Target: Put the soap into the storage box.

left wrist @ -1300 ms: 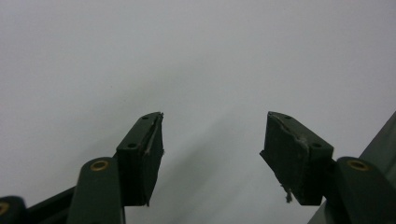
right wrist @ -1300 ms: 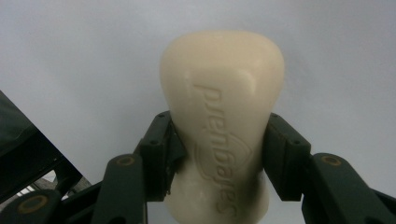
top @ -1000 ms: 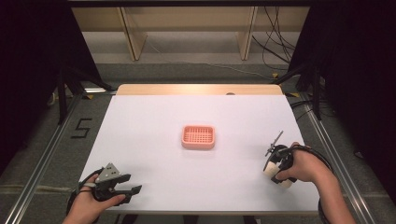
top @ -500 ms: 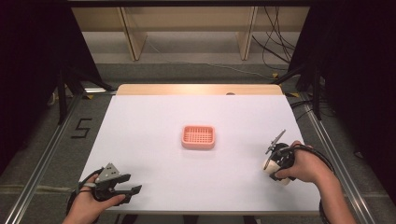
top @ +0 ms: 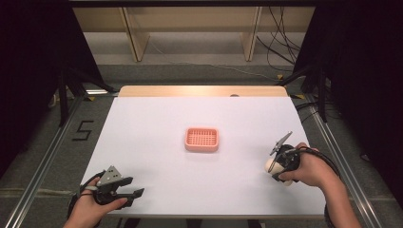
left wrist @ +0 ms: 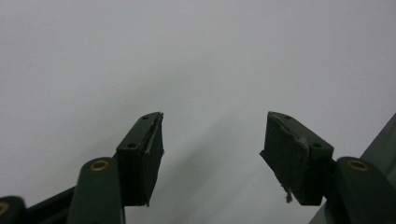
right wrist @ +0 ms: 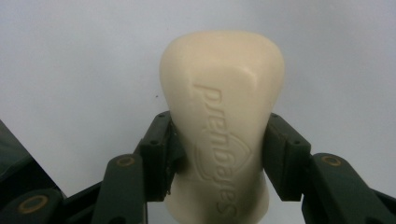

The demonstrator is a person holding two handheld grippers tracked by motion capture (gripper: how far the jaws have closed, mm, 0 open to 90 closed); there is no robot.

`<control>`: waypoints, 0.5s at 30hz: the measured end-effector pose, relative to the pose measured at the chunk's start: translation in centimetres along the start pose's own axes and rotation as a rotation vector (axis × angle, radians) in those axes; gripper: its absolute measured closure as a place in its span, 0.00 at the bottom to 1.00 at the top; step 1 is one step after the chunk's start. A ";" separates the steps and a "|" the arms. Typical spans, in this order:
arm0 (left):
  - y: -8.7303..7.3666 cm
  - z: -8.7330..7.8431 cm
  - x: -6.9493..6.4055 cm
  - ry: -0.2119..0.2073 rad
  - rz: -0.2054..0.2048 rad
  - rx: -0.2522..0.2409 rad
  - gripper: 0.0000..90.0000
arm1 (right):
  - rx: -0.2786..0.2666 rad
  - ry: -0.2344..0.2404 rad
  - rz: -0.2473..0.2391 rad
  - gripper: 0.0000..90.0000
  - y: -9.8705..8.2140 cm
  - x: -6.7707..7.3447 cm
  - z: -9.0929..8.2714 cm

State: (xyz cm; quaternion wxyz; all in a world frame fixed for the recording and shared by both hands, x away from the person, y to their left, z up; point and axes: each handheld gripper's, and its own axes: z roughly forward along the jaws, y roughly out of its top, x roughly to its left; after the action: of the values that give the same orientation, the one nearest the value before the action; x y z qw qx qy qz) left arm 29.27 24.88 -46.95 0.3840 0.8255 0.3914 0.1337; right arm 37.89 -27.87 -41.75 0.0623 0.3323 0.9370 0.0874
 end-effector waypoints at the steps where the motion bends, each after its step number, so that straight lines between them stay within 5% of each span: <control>1: 0.0 0.0 0.0 0.000 -0.001 0.000 0.41 | -0.010 -0.002 -0.006 0.56 0.1 0.0 -0.1; 9: 0.0 0.0 0.0 -0.001 -0.008 -0.009 0.41 | -0.050 -0.026 0.010 0.56 0.2 0.1 -0.3; 12: 0.1 -0.1 0.2 0.009 0.019 -0.002 0.41 | -0.064 -0.037 0.006 0.56 0.1 0.0 -0.2; 15: 0.0 0.0 0.0 -0.003 -0.010 -0.011 0.41 | -0.078 -0.044 0.003 0.56 0.1 0.0 -0.2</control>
State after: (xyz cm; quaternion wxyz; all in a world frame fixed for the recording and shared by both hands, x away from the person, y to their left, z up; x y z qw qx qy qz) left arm 29.25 24.86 -46.91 0.3897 0.8217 0.3941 0.1326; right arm 37.91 -27.78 -41.58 0.0956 0.3327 0.9309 0.1164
